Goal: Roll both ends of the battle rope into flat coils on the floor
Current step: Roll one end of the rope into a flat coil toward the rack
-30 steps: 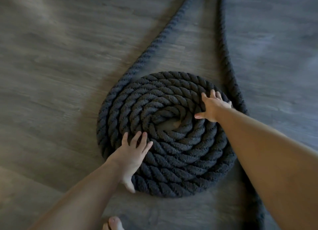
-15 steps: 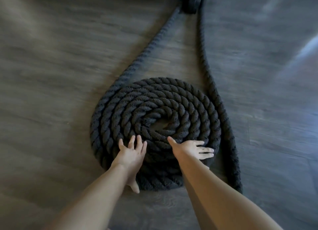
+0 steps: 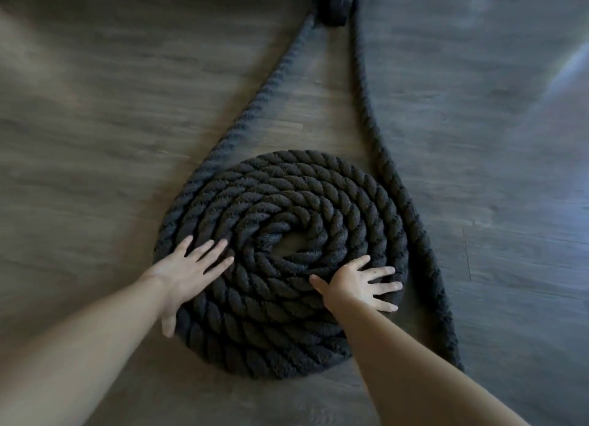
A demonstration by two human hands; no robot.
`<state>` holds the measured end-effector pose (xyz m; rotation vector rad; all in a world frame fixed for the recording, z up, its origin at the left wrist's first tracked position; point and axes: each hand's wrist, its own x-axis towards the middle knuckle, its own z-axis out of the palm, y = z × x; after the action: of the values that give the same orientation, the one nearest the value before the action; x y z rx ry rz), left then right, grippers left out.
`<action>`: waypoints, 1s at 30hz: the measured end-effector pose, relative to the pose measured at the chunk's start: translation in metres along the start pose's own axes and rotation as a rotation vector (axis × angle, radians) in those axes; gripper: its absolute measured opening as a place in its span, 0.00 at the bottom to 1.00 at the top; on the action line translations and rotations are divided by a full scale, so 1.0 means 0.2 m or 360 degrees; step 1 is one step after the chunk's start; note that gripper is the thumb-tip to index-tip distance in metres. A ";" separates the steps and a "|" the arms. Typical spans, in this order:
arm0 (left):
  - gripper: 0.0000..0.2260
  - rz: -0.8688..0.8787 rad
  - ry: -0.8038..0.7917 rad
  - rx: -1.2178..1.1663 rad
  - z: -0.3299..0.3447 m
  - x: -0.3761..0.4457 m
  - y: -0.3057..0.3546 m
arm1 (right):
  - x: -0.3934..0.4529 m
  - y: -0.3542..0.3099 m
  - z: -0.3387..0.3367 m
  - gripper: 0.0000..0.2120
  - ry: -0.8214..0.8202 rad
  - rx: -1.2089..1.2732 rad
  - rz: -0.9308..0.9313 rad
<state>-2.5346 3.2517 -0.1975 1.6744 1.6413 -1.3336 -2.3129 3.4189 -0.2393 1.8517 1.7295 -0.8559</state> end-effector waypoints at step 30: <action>0.70 0.0031 -0.0001 -0.0613 -0.26 0.26 -0.12 | 0.17 -0.50 -0.14 0.63 -0.0061 0.0153 0.0184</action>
<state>-2.5487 3.3267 -0.2111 1.4532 1.7439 -0.9326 -2.4075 3.4721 -0.2361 1.9632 1.5670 -0.9366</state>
